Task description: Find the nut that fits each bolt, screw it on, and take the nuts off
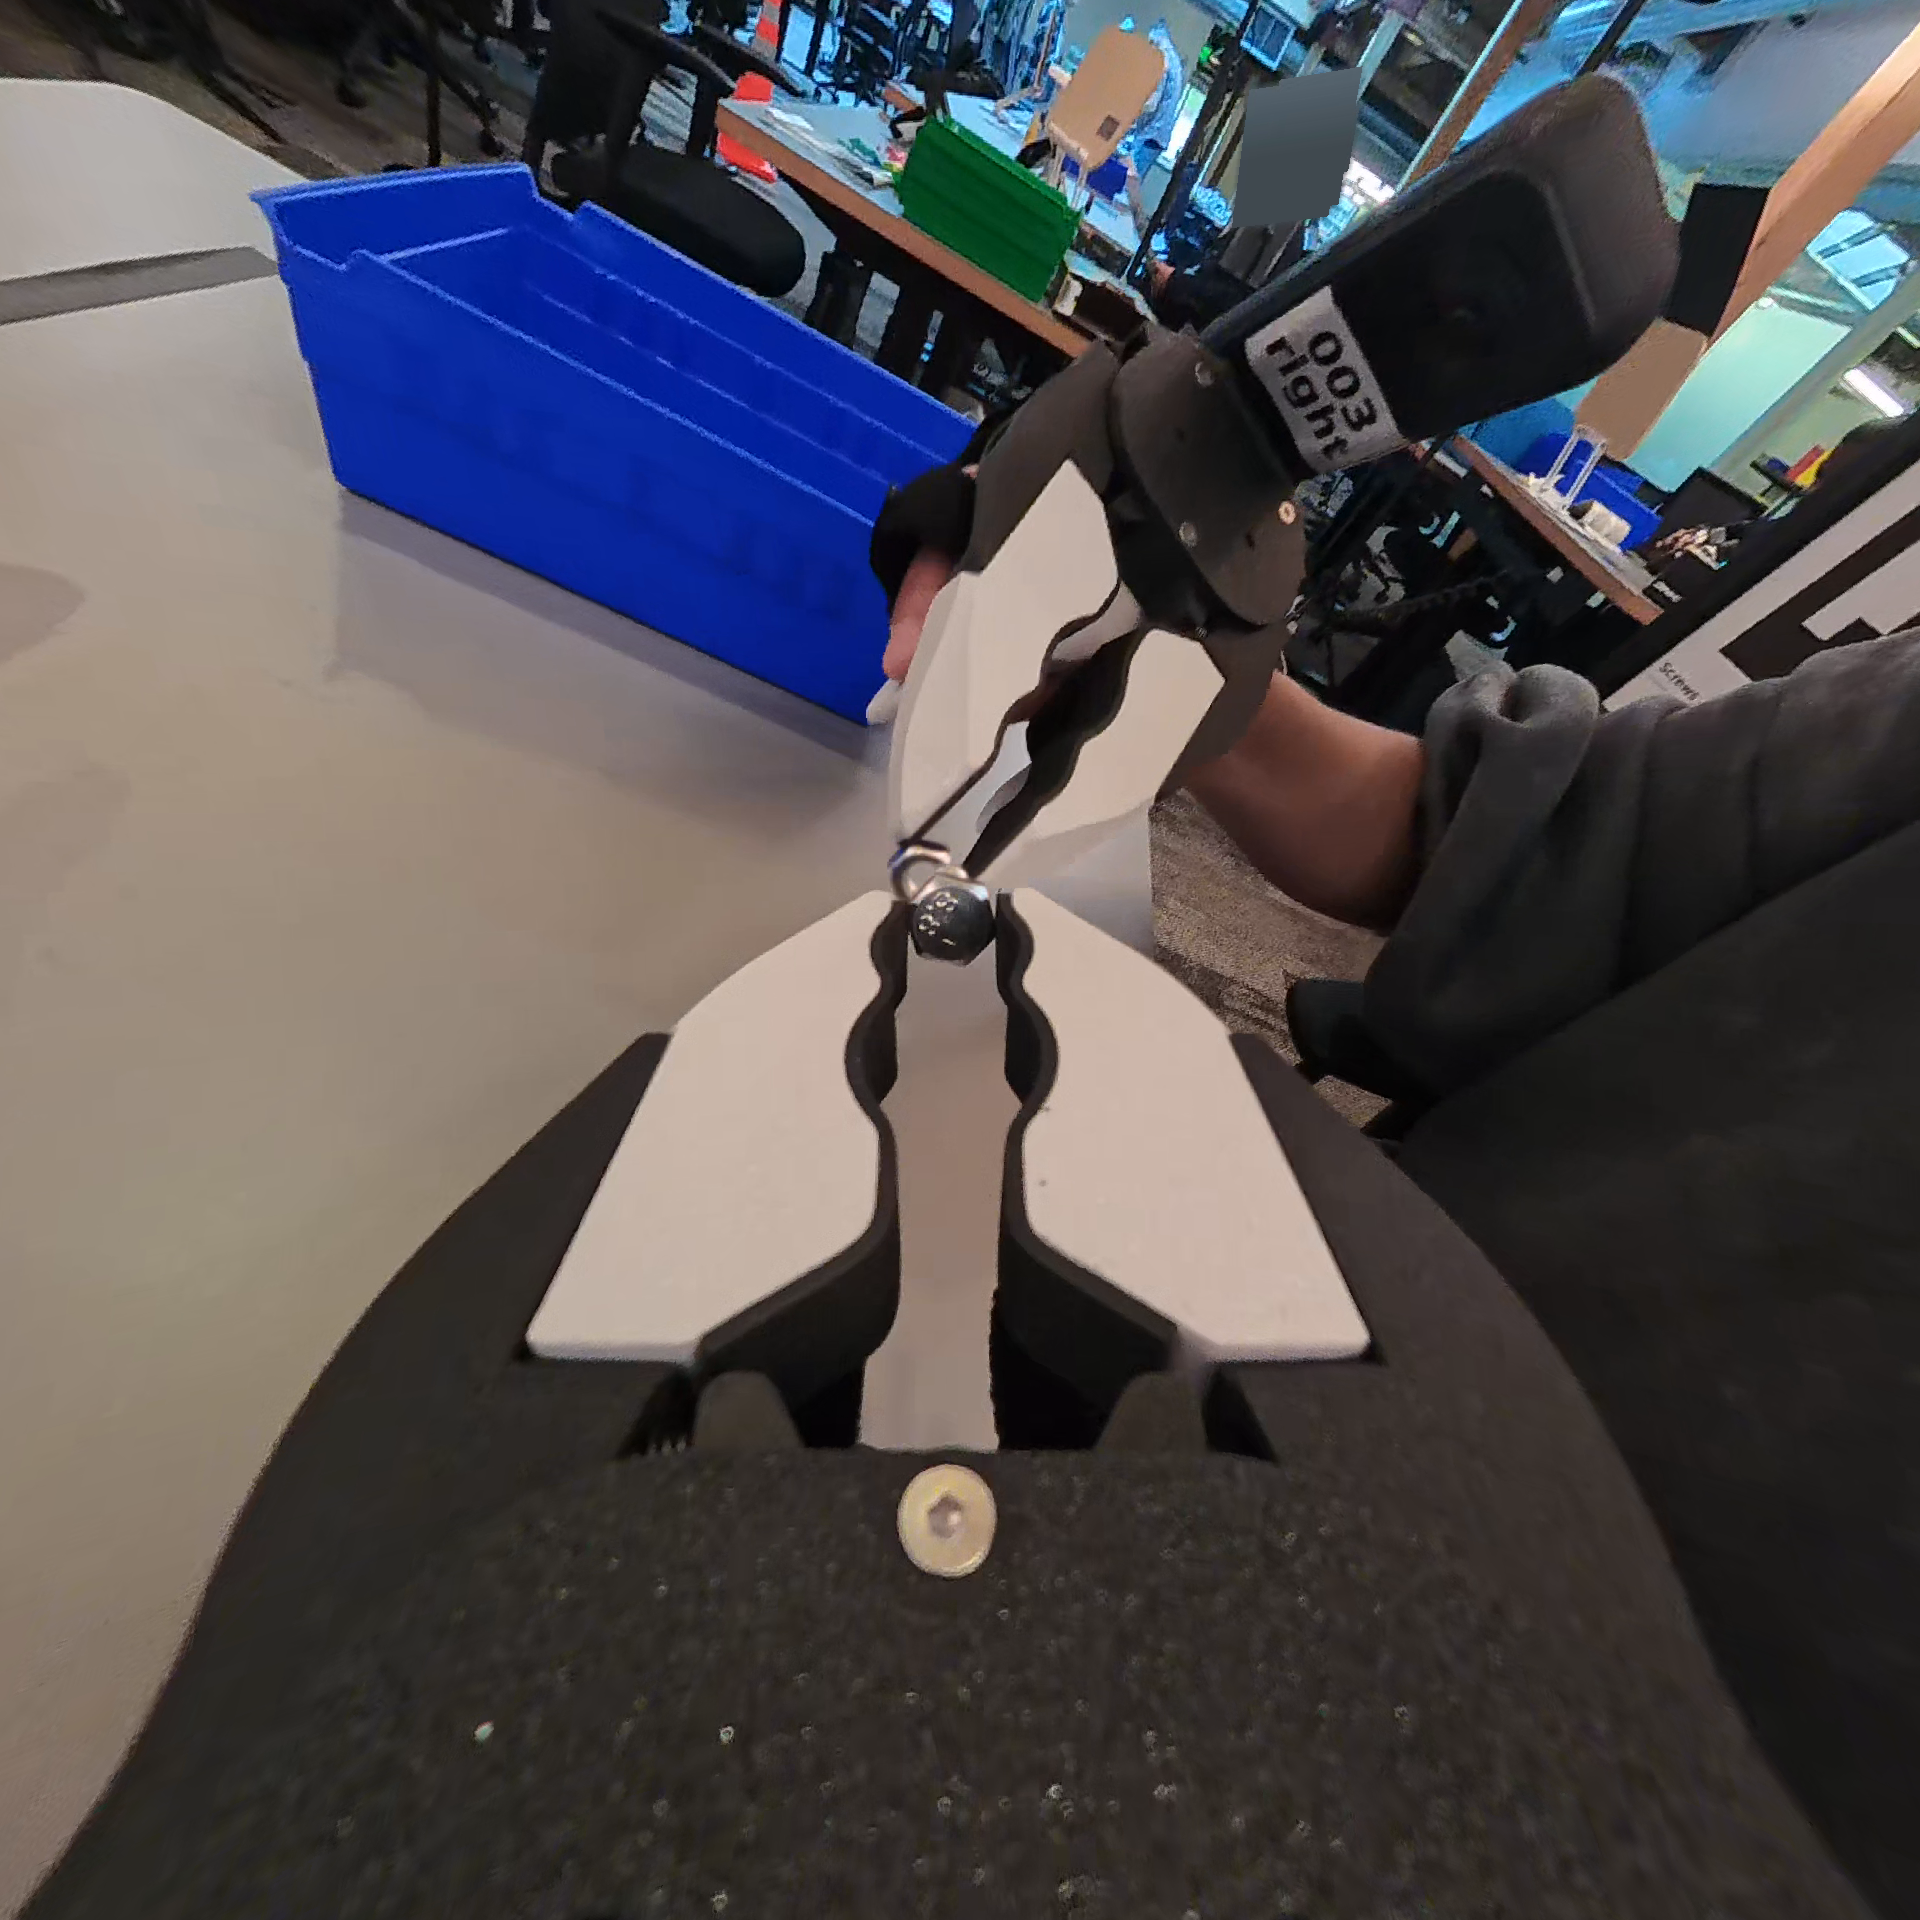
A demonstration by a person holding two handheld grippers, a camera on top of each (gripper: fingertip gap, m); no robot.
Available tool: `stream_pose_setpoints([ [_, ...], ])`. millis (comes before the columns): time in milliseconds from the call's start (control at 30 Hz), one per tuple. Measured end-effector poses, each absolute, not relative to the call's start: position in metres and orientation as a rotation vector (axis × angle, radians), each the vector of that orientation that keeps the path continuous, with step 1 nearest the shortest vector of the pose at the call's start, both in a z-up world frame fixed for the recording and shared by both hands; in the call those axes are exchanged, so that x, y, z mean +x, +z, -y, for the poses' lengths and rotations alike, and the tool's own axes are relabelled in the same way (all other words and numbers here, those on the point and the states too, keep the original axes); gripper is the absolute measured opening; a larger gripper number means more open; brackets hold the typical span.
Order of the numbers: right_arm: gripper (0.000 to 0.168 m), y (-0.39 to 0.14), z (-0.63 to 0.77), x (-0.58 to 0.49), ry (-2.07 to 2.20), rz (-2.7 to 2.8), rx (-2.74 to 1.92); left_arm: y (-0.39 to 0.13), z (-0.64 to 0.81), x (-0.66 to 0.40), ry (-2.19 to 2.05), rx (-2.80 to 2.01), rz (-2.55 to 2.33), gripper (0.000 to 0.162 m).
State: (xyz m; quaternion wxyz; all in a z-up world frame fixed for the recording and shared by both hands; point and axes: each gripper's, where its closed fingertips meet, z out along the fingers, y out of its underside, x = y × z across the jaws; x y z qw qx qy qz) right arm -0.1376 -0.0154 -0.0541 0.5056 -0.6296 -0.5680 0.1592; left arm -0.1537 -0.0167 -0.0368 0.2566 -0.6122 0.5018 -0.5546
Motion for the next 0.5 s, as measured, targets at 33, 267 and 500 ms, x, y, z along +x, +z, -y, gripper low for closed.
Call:
stream_pose_setpoints([
  [33,0.014,-0.052,0.016,-0.138,0.385,1.366,-1.508,-0.036,0.018,-0.152,-1.507,-1.660,-1.360,0.016],
  [267,0.014,-0.037,0.024,-0.142,0.500,1.282,-1.460,-0.028,0.025,-0.149,-1.597,-1.609,-1.323,0.016],
  [500,0.014,-0.028,0.030,-0.144,0.706,1.133,-1.420,-0.026,0.029,-0.151,-1.689,-1.557,-1.267,0.016],
])
